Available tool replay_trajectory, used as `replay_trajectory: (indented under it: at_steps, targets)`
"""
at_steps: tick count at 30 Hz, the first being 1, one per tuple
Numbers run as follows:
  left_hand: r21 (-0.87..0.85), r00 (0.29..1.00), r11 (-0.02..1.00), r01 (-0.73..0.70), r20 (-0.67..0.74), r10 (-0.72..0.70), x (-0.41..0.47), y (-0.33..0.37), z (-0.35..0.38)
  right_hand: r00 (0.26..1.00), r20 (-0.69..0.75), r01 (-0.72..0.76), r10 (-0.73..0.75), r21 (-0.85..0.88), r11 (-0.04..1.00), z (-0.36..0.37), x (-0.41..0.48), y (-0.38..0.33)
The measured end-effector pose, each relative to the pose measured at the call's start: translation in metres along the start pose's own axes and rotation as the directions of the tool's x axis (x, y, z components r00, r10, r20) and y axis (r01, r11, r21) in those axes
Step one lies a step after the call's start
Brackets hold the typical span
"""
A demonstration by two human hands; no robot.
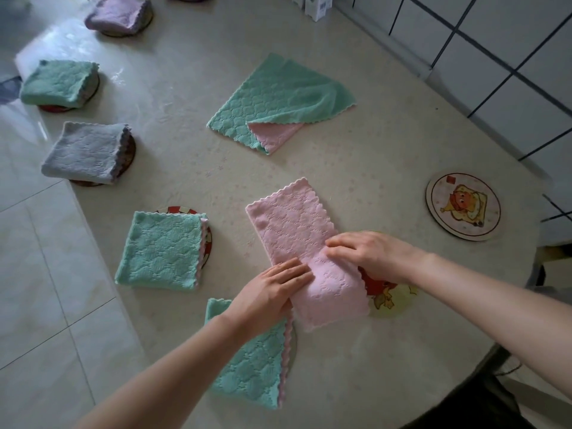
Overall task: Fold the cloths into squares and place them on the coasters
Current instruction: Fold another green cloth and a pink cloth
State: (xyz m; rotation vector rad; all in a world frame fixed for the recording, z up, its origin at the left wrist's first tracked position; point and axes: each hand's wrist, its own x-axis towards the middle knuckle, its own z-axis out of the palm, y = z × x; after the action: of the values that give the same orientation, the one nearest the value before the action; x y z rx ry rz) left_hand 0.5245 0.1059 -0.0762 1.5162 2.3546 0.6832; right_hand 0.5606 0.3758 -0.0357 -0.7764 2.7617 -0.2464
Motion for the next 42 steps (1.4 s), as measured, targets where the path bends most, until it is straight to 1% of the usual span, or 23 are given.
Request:
replay_trajectory:
  at_steps: [1, 3, 5, 6, 7, 8, 9, 11, 12, 13, 15, 17, 20, 23, 26, 29, 33, 38, 40, 41, 42]
  targets:
    - [-0.070, 0.999, 0.997, 0.028, -0.015, -0.029, 0.001, 0.000, -0.002, 1.000, 0.016, 0.001, -0.001, 0.006, 1.000, -0.001, 0.000, 0.005]
    - [-0.223, 0.986, 0.966, 0.130, -0.072, -0.150, 0.004, 0.001, -0.009, 0.999, 0.051, -0.011, 0.010, 0.033, 0.999, -0.003, 0.001, 0.011]
    - [-0.374, 0.941, 0.880, 0.292, -0.051, -0.335, 0.008, 0.004, -0.019, 0.998, 0.056, -0.036, 0.030, 0.113, 0.993, -0.006, 0.006, 0.016]
    - [-0.444, 0.903, 0.811, 0.381, -0.011, -0.430, 0.012, 0.002, -0.022, 0.997, 0.052, -0.068, 0.060, 0.179, 0.982, -0.007, 0.011, 0.017]
    - [-0.511, 0.862, 0.732, 0.451, 0.035, -0.506, 0.017, -0.001, -0.027, 0.995, 0.050, -0.099, 0.090, 0.256, 0.961, -0.011, 0.017, 0.017]
    - [-0.587, 0.809, 0.632, 0.506, 0.070, -0.583, 0.023, -0.005, -0.032, 0.990, 0.069, -0.142, 0.126, 0.330, 0.933, -0.013, 0.024, 0.018]
    - [-0.669, 0.751, 0.501, 0.549, 0.131, -0.648, 0.028, -0.010, -0.036, 0.979, 0.099, -0.203, 0.178, 0.397, 0.895, -0.017, 0.032, 0.019]
    - [-0.809, 0.640, 0.182, 0.559, 0.282, -0.715, 0.040, -0.022, -0.043, 0.927, 0.189, -0.374, 0.323, 0.512, 0.773, -0.022, 0.048, 0.023]
    - [-0.831, 0.589, 0.048, 0.555, 0.352, -0.728, 0.044, -0.029, -0.046, 0.896, 0.216, -0.439, 0.387, 0.553, 0.708, -0.021, 0.056, 0.025]
    - [-0.833, 0.547, -0.064, 0.550, 0.417, -0.726, 0.047, -0.036, -0.047, 0.870, 0.216, -0.480, 0.443, 0.573, 0.664, -0.019, 0.064, 0.029]
    - [-0.816, 0.497, -0.232, 0.529, 0.520, -0.695, 0.049, -0.044, -0.050, 0.833, 0.184, -0.526, 0.522, 0.558, 0.642, -0.014, 0.076, 0.036]
    - [-0.798, 0.489, -0.304, 0.519, 0.570, -0.660, 0.049, -0.048, -0.050, 0.815, 0.184, -0.552, 0.549, 0.532, 0.641, -0.012, 0.084, 0.035]
    - [-0.791, 0.485, -0.318, 0.524, 0.583, -0.652, 0.050, -0.050, -0.051, 0.791, 0.194, -0.588, 0.581, 0.506, 0.631, -0.010, 0.088, 0.034]
    - [-0.800, 0.489, -0.283, 0.528, 0.560, -0.669, 0.051, -0.048, -0.051, 0.753, 0.146, -0.624, 0.642, 0.472, 0.623, -0.010, 0.093, 0.035]
    - [-0.801, 0.479, -0.236, 0.550, 0.534, -0.696, 0.053, -0.048, -0.050, 0.739, 0.076, -0.595, 0.670, 0.540, 0.595, -0.009, 0.096, 0.030]
    - [-0.807, 0.468, -0.219, 0.549, 0.514, -0.719, 0.055, -0.045, -0.051, 0.725, 0.009, -0.571, 0.689, 0.566, 0.594, -0.005, 0.092, 0.023]
    - [-0.817, 0.425, -0.151, 0.556, 0.435, -0.794, 0.060, -0.038, -0.049, 0.686, 0.010, -0.606, 0.728, 0.562, 0.563, -0.002, 0.089, 0.020]
    - [-0.819, 0.383, -0.167, 0.549, 0.424, -0.821, 0.062, -0.032, -0.051, 0.613, 0.039, -0.668, 0.789, 0.559, 0.491, 0.005, 0.086, 0.015]
    - [-0.826, 0.366, -0.167, 0.538, 0.408, -0.837, 0.060, -0.029, -0.053, 0.594, 0.052, -0.681, 0.803, 0.563, 0.468, 0.004, 0.087, 0.013]
    - [-0.834, 0.358, -0.138, 0.534, 0.371, -0.857, 0.058, -0.028, -0.053, 0.591, 0.054, -0.686, 0.805, 0.558, 0.466, 0.003, 0.088, 0.011]
    - [-0.841, 0.351, -0.085, 0.534, 0.312, -0.883, 0.054, -0.028, -0.052, 0.590, 0.052, -0.690, 0.806, 0.550, 0.470, 0.002, 0.089, 0.009]
